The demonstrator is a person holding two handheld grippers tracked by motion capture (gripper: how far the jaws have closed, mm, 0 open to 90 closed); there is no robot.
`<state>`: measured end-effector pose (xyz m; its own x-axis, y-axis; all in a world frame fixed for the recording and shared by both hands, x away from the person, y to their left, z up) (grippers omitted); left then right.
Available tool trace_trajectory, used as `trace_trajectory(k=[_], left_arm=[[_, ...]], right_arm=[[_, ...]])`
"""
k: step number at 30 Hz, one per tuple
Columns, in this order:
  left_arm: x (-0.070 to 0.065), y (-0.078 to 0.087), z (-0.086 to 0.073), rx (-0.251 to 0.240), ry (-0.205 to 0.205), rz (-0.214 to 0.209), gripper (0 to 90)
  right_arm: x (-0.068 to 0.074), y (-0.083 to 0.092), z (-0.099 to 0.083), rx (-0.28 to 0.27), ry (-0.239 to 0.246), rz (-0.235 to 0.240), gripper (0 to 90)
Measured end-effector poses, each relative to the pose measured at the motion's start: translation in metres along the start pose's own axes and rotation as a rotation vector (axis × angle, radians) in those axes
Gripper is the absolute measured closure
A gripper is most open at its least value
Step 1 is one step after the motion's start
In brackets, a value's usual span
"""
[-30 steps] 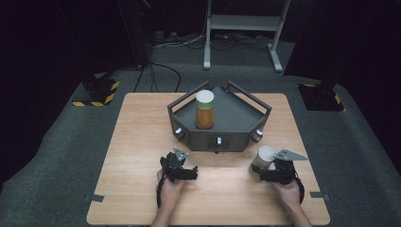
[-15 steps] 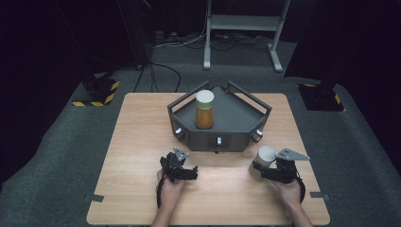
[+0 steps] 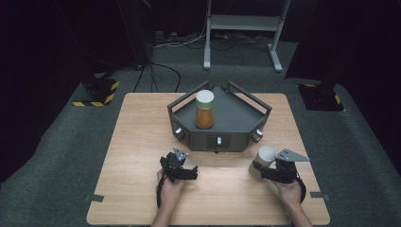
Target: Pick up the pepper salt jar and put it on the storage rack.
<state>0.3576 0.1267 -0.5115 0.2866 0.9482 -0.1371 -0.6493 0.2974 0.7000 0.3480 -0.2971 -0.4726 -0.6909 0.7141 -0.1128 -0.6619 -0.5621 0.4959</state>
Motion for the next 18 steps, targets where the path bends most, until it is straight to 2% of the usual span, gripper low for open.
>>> trace_trajectory(k=[18], left_arm=[[0.0001, 0.0000, -0.0001, 0.000, -0.001, 0.000, 0.5]], right_arm=[[-0.0056, 0.0059, 0.0074, -0.010, -0.001, 0.011, 33.1]])
Point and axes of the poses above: each handheld gripper's, and its own axes: y roughly backward along the jaws, z roughly out of its top, x roughly to its left, the point moved 9 cm from there along -y, roughly forward along the jaws, and after that the axes turned 11 degrees about y, right-handed, at the moved point
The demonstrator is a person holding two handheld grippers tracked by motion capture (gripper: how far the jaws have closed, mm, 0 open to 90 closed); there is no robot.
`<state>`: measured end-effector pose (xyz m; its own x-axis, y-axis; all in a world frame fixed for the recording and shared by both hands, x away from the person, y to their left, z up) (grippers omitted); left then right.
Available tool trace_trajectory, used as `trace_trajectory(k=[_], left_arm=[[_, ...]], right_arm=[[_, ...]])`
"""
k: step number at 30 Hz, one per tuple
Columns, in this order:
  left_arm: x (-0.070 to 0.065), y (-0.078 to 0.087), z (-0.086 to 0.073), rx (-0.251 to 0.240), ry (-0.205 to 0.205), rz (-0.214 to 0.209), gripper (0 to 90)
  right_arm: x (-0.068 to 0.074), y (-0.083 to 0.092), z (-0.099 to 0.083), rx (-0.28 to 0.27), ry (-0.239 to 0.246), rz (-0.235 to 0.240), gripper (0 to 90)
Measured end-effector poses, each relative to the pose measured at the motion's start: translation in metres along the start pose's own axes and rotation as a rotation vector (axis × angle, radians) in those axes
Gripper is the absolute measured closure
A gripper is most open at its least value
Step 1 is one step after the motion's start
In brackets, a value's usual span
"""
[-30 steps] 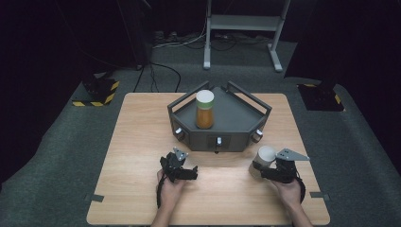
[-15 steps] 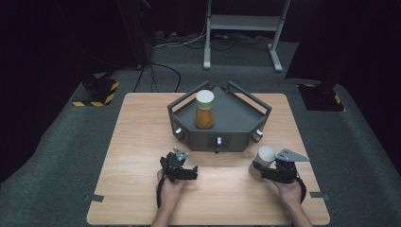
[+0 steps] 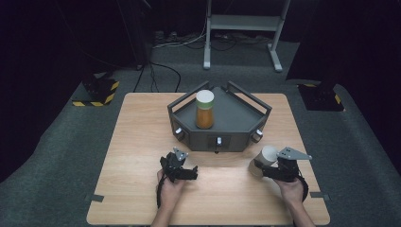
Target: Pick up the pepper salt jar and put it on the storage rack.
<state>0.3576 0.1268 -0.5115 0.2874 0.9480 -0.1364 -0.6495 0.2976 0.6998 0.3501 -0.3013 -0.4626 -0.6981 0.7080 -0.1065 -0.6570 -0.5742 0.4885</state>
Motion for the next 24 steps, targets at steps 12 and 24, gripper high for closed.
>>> trace_trajectory(k=[12, 24], left_arm=[[0.000, 0.000, 0.000, -0.001, 0.000, 0.000, 0.5], [0.000, 0.000, 0.000, -0.002, 0.000, 0.000, 0.7]], right_arm=[[-0.003, 0.006, 0.020, 0.001, 0.011, 0.014, 33.2], [-0.010, 0.017, 0.055, -0.025, 0.039, 0.041, 33.5]])
Point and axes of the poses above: each handheld gripper's, and its own axes: y roughly backward along the jaws, z roughly out of its top, x roughly to its left, the point moved 9 cm from there along -y, roughly forward along the jaws, and after that the axes turned 11 degrees about y, right-handed, at the moved point
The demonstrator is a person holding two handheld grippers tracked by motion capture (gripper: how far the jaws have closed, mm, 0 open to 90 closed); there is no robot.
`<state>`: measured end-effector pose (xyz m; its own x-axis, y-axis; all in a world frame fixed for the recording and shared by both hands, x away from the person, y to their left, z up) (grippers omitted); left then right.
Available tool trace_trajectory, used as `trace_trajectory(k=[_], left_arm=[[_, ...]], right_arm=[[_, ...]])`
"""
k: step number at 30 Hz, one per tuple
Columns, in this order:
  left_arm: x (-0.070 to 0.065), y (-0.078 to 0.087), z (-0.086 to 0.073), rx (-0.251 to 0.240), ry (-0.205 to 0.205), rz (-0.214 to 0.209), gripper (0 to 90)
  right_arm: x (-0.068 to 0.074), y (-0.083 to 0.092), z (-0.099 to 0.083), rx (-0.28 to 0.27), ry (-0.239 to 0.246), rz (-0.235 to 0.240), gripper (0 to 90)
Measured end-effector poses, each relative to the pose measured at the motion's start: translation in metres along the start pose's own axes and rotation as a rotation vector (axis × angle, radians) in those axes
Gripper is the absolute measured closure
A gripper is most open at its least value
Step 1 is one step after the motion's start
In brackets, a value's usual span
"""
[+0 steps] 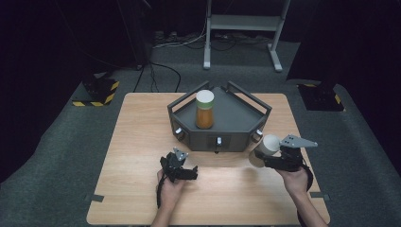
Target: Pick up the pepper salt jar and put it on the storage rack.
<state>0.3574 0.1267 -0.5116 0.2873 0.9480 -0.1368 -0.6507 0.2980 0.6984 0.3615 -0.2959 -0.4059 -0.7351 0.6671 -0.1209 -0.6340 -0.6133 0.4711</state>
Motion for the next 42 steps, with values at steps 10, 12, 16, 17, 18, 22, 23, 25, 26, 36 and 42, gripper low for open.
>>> trace_trajectory(k=[10, 12, 16, 17, 18, 22, 23, 25, 26, 36, 42], left_arm=[[0.000, 0.000, 0.000, 0.000, 0.000, 0.000, 0.7], [0.000, 0.000, 0.000, 0.000, -0.001, 0.000, 0.7], [0.000, 0.000, 0.000, 0.000, -0.001, 0.000, 0.8], [0.000, 0.000, 0.000, 0.000, 0.000, 0.000, 0.8], [0.000, 0.000, 0.000, 0.000, 0.000, 0.000, 0.8], [0.000, 0.000, 0.000, 0.000, 0.000, 0.000, 0.8], [0.000, 0.000, 0.000, -0.001, 0.000, 0.000, 0.8], [0.000, 0.000, 0.000, 0.000, 0.000, 0.000, 0.8], [0.000, 0.000, 0.000, -0.001, 0.000, -0.001, 0.8], [0.000, 0.000, 0.000, -0.003, -0.003, 0.001, 1.5], [0.000, 0.001, -0.001, -0.003, 0.000, 0.000, 1.6]], right_arm=[[-0.005, 0.004, 0.028, -0.033, 0.015, 0.014, 33.6], [-0.006, 0.005, 0.033, -0.035, 0.017, 0.018, 33.7], [-0.010, 0.005, 0.049, -0.051, 0.012, 0.034, 33.7], [-0.010, 0.005, 0.053, -0.057, 0.010, 0.037, 33.8], [-0.011, 0.005, 0.056, -0.059, 0.011, 0.038, 33.8], [-0.013, 0.003, 0.071, -0.060, 0.019, 0.039, 33.8], [-0.013, 0.002, 0.075, -0.060, 0.023, 0.039, 33.8], [-0.014, 0.001, 0.079, -0.058, 0.027, 0.038, 33.8], [-0.014, -0.001, 0.083, -0.054, 0.028, 0.037, 33.9], [-0.019, -0.024, 0.113, -0.023, 0.024, 0.020, 34.1], [-0.018, -0.037, 0.122, 0.001, 0.029, 0.001, 34.1]])
Point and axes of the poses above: each handheld gripper's, and its own axes: y roughly backward along the jaws, z roughly out of its top, x roughly to its left, the point moved 9 cm from there along -y, roughly forward along the jaws, and after that the axes turned 11 degrees about y, right-handed, at the moved point
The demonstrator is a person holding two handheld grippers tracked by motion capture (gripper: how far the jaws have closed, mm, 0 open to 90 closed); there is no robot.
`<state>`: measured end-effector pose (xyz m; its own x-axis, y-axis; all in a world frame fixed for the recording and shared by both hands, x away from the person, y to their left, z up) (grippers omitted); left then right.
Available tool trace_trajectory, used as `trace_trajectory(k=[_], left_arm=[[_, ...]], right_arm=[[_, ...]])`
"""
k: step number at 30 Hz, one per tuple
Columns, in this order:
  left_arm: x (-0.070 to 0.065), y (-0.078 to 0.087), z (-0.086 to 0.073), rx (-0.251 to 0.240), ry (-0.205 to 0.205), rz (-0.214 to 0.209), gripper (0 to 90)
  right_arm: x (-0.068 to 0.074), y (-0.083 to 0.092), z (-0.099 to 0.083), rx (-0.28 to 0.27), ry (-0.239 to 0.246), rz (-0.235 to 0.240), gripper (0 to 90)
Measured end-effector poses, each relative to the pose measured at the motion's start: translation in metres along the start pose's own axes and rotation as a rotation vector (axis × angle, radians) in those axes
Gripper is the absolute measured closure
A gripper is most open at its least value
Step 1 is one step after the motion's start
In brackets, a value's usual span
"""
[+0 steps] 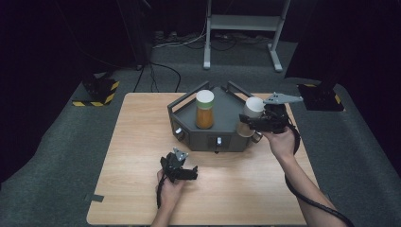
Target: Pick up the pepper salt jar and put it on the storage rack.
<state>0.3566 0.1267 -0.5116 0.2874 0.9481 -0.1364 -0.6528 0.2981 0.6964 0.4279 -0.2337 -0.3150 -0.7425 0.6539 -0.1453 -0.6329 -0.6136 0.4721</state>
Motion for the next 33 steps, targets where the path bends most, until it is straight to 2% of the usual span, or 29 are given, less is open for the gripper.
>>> trace_trajectory(k=[14, 22, 30, 33], left_arm=[[0.000, 0.000, 0.000, 0.000, -0.001, 0.000, 1.6], [0.000, 0.000, 0.000, 0.000, -0.002, 0.001, 1.6], [0.000, 0.000, 0.000, 0.000, -0.003, 0.001, 1.6], [0.000, 0.000, 0.000, 0.000, -0.003, 0.001, 1.6]], right_arm=[[-0.005, -0.028, 0.018, 0.074, -0.010, -0.054, 34.2], [-0.008, -0.040, 0.018, 0.082, -0.050, -0.066, 34.3], [-0.004, -0.052, 0.022, 0.103, -0.039, -0.075, 34.4], [-0.004, -0.056, 0.020, 0.100, -0.055, -0.073, 34.4]])
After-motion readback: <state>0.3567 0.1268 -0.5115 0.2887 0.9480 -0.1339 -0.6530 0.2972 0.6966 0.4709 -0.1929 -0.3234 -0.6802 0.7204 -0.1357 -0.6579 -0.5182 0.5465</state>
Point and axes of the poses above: each handheld gripper's, and its own axes: y roughly backward along the jaws, z roughly out of its top, x roughly to its left, the point moved 9 cm from there along -y, roughly forward along the jaws, and after that the axes turned 11 degrees about y, right-handed, at the moved point
